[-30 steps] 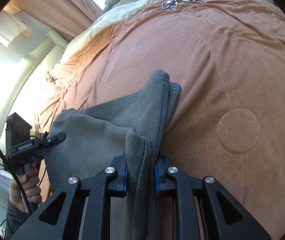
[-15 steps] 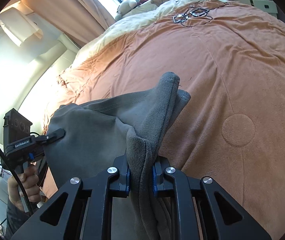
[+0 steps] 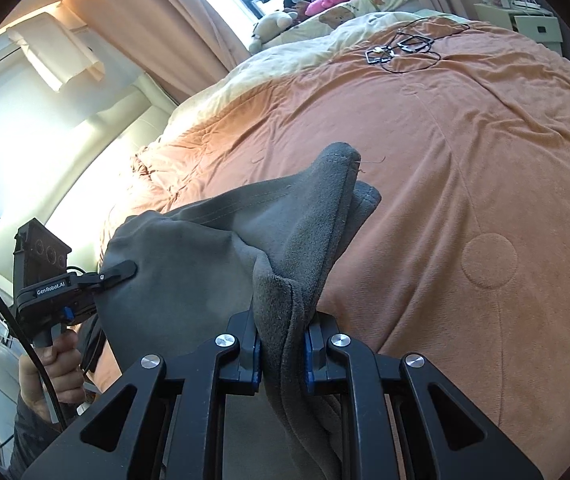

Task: Fold small clothes
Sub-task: 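Grasp the shirt edge with both grippers and lift it off the bed, then carry the folded grey shirt with both grippers toward the dark garment stack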

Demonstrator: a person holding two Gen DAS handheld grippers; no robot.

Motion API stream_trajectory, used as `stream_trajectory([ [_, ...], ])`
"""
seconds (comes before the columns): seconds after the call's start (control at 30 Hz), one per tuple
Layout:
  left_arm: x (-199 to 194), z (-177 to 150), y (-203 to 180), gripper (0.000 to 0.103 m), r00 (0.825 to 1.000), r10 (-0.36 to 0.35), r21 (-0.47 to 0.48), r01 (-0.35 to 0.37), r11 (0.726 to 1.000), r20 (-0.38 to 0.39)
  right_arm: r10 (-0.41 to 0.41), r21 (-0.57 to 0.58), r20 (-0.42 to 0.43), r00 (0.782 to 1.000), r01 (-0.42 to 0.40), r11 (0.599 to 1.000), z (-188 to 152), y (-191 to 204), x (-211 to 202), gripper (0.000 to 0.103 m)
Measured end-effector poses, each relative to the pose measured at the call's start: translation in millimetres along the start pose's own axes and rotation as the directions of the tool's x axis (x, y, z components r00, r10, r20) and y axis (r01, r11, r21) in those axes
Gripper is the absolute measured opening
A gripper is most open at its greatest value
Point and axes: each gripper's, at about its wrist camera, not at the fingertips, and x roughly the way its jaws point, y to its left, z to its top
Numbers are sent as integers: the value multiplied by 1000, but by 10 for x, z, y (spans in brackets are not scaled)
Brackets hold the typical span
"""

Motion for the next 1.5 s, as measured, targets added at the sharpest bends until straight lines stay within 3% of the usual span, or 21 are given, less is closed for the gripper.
stream_trajectory([
  [0.4, -311, 116, -538, 5, 996, -78, 87, 74, 993, 52, 65, -21, 72, 995, -63, 998, 202, -65, -370, 11],
  [0.63, -508, 138, -1063, 5, 988, -137, 175, 124, 977, 69, 104, -31, 153, 983, -101, 994, 222, -121, -777, 11],
  [0.9, -518, 161, -1638, 5, 979, -195, 264, 175, 948, 50, 93, -62, 267, 959, -79, 995, 220, -187, -1373, 11],
  [1.2, -168, 141, -2454, 5, 961, -274, 357, 265, 896, -28, -11, -57, 365, 931, 34, 998, 147, -450, -2082, 11],
  [1.5, 365, 7, -3358, 5, 921, -353, 445, 388, 807, -162, -139, 4, 449, 883, 154, 988, -59, -677, -2866, 11],
])
